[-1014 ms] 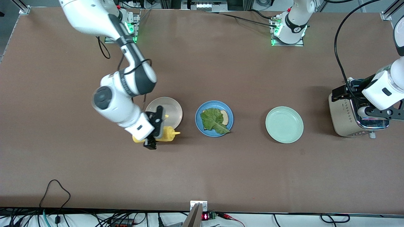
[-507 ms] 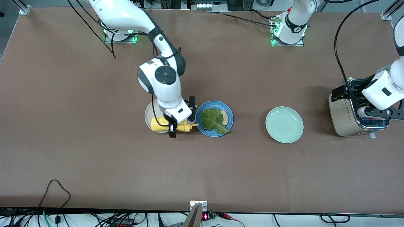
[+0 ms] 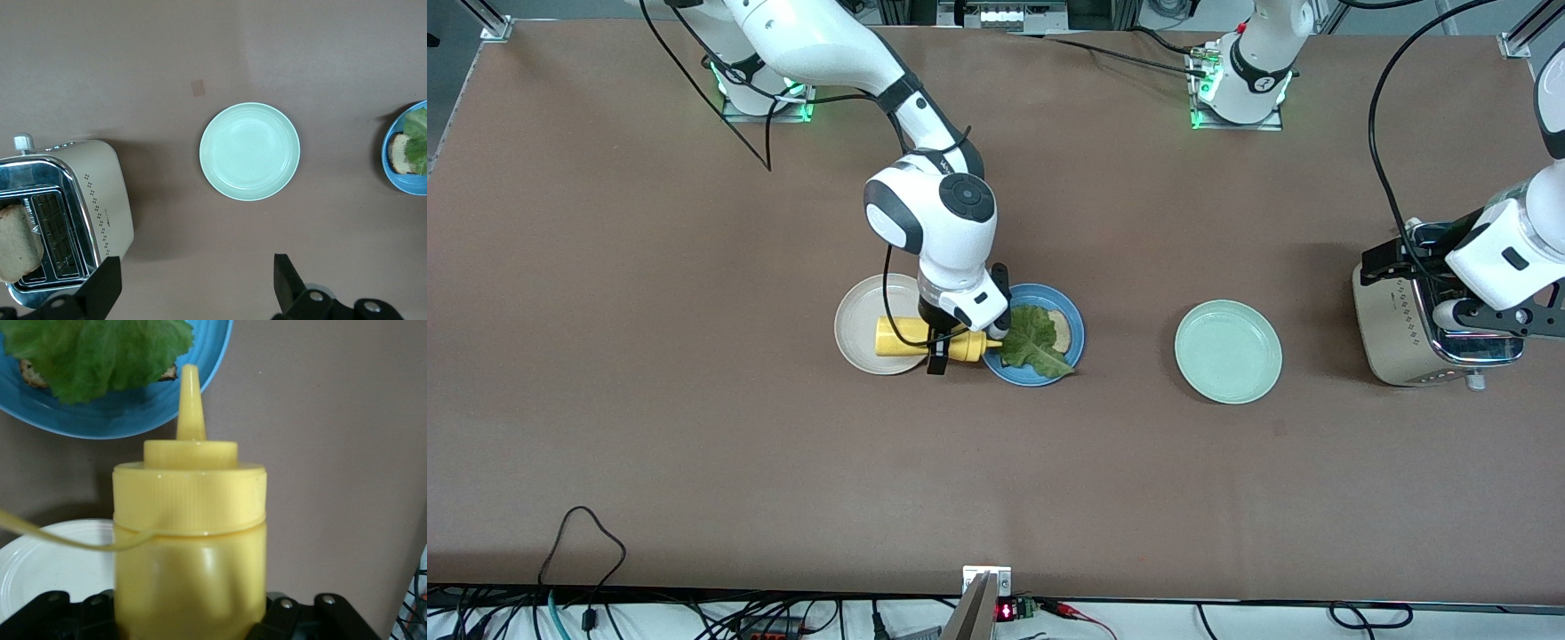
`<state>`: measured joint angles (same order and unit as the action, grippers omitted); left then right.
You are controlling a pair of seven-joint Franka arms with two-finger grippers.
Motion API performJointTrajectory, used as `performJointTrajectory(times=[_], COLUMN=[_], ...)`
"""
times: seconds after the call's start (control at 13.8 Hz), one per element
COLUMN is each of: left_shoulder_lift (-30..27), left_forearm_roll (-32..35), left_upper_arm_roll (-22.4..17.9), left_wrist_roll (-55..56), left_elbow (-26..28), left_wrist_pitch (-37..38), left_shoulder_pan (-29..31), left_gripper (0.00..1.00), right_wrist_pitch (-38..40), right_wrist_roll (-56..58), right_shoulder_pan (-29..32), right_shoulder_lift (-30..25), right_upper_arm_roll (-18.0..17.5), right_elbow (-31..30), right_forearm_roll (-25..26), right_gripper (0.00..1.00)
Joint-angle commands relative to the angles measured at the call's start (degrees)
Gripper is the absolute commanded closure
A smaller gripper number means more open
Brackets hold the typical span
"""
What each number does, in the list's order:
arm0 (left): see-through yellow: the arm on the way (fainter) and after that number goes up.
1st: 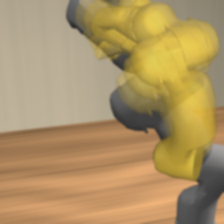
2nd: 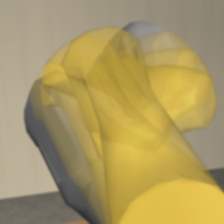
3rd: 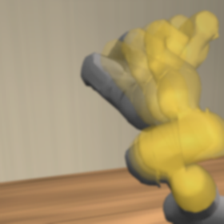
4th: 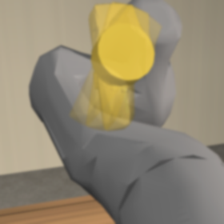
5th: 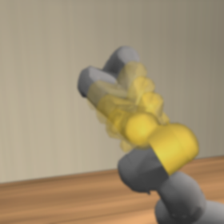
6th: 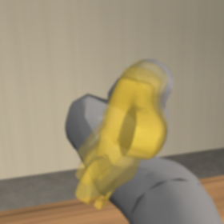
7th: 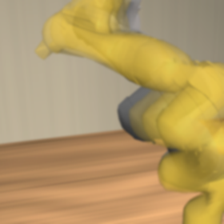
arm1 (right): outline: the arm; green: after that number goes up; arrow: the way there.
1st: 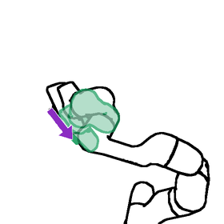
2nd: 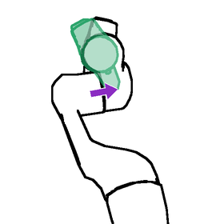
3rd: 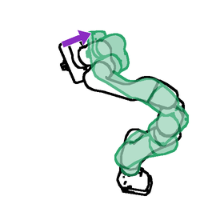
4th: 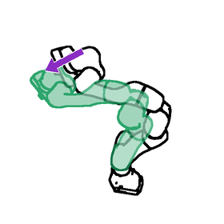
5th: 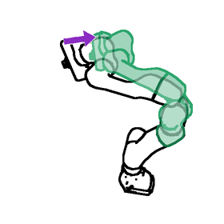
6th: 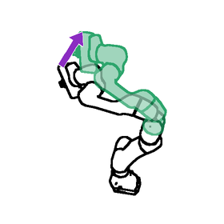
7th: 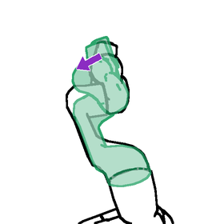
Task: Make sandwich in blue plate with both arms
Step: 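Carry the mustard back to its spot while the left gripper reaches toaster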
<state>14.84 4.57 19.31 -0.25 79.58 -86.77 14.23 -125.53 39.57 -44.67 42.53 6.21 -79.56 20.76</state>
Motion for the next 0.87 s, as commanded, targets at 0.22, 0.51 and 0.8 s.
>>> performJointTrajectory(times=[0.22, 0.51, 0.8], left_shoulder_lift=[-1.04, -1.04, -1.04], left_forearm_roll=[-0.88, -0.88, -0.88], left_upper_arm_roll=[0.03, 0.03, 0.03], left_wrist_roll=[0.42, 0.42, 0.42], left_elbow=[0.93, 0.93, 0.93], left_wrist_pitch=[0.11, 0.11, 0.11], left_shoulder_pan=[0.54, 0.54, 0.71], left_gripper=[0.00, 0.00, 0.00], right_wrist_pitch=[1.60, 2.73, 6.61], right_wrist_roll=[-0.90, 0.15, 8.30], right_shoulder_pan=[-0.59, -0.42, 4.05], right_shoulder_lift=[1.15, -0.08, -4.72], right_upper_arm_roll=[0.91, 2.14, 1.97], right_elbow=[2.30, 3.26, 5.20], right_forearm_roll=[1.30, 0.95, -7.71], right_gripper=[0.69, 0.69, 0.69])
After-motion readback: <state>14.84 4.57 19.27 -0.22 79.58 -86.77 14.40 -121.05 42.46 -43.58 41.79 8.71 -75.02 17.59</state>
